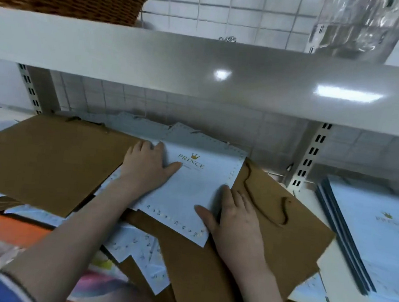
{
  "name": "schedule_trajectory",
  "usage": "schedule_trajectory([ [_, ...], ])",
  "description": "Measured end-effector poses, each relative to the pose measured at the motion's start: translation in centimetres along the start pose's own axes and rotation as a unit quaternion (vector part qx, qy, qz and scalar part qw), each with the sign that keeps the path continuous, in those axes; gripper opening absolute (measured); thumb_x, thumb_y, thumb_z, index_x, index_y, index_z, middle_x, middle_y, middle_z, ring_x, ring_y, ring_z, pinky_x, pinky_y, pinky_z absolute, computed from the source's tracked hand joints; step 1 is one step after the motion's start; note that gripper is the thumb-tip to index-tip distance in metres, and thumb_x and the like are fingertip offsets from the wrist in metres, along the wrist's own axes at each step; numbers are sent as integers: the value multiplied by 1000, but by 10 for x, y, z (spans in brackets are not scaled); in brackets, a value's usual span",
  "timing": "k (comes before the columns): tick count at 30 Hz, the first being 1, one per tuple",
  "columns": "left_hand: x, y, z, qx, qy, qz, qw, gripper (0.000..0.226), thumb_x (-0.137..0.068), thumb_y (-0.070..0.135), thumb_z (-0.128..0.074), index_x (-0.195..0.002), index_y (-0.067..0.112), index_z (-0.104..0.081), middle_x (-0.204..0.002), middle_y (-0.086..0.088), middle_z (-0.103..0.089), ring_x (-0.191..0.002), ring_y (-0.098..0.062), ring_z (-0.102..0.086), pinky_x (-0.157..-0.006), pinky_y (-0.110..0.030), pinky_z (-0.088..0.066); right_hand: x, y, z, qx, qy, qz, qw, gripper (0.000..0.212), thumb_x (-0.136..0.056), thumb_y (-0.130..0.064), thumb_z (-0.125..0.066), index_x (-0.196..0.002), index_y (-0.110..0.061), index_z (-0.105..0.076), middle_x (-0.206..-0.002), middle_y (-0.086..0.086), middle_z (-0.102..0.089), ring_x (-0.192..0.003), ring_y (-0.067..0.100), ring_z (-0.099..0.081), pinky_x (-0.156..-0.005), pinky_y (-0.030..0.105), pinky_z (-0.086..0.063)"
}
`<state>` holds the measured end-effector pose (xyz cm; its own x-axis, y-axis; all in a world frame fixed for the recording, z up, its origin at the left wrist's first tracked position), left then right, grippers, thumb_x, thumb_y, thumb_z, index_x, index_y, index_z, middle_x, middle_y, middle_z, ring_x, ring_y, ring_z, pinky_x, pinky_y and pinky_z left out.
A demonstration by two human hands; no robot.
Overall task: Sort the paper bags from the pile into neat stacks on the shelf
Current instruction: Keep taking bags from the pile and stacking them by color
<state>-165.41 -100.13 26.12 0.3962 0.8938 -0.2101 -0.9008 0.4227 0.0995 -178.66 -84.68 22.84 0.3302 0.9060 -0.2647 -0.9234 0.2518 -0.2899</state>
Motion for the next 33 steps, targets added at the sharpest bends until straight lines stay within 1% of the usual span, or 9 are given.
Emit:
schedule_trajectory([
  [2,-6,0,-5,2,9,-9,1000,82,-85,69,-35,-139,6,-36,-135,-21,-45,-126,-34,-41,-105,-41,-32,-1,0,1,-12,-14,-8,1000,101,-76,-79,2,-148,-12,-21,-150,5,-32,-141,22,-22,-117,31,-15],
  [5,-12,2,-6,3,23,-5,1000,88,-80,71,-43,-134,2,-40,-129,-23,-48,-122,-35,-43,-101,-39,-33,0,-1,8,-47,-45,-20,998,76,-91,-59,-34,-150,-16,-13,-155,2,-22,-144,18,-11,-116,27,-7],
  [12,-38,-4,3,5,21,44,999,78,-69,78,-51,-92,4,-49,-102,-19,-57,-95,-30,-53,-77,-33,-38,1,4,14,-131,-32,-31,990,71,-93,-44,-51,-150,-18,-17,-154,-3,-23,-144,14,-12,-114,24,-10],
  [16,-50,-9,6,135,23,77,988,72,-71,64,-66,-108,3,-53,-107,-17,-58,-94,-31,-56,-72,-32,-45,-2,9,17,-157,-26,-38,986,72,-92,-39,-54,-150,-16,-17,-154,-2,-25,-143,14,-16,-115,27,-17],
  [19,-48,-7,13,309,49,91,946,57,-61,48,-65,-93,2,-57,-85,-12,-60,-80,-28,-58,-57,-26,-40,-3,11,18,-164,-9,-51,985,72,-92,-40,-54,-149,-16,-19,-153,-2,-28,-141,15,-21,-112,27,-19],
  [22,-40,-1,25,419,76,100,899,42,-54,41,-55,-86,14,-60,-79,-5,-58,-77,-19,-53,-62,-25,-35,-4,12,21,-188,31,-77,979,72,-90,-42,-57,-147,-14,-24,-143,2,-41,-131,20,-36,-103,30,-31],
  [27,-19,4,40,578,107,126,799,18,-83,9,-66,-98,8,-56,-73,-4,-57,-57,-14,-50,-42,-16,-39,-6,24,28,-265,59,-117,955,64,-85,-44,-62,-138,-19,-36,-125,2,-55,-114,25,-52,-90,38,-45],
  [30,-3,11,47,594,128,134,783,19,-83,6,-66,-100,9,-58,-84,-9,-61,-66,-19,-56,-55,-24,-44,-1,30,32,-273,48,-111,954,36,-86,-40,-62,-110,-18,-45,-104,2,-58,-94,23,-56,-69,32,-42],
  [33,10,17,47,500,166,146,837,28,-82,11,-67,-109,8,-60,-99,-7,-61,-88,-20,-57,-74,-27,-43,7,36,35,-256,45,-97,961,28,-89,-37,-59,-95,-17,-40,-86,-1,-48,-73,17,-47,-52,22,-29],
])
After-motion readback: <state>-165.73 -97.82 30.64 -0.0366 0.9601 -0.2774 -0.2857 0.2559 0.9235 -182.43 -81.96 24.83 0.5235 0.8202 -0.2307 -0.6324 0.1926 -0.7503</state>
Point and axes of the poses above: each hand's wrist, its own x-axis away from the middle knuckle, its own z-axis out of the back of the hand, y = z × x, the point moved 2 cm from there along -x, towards the middle knuckle
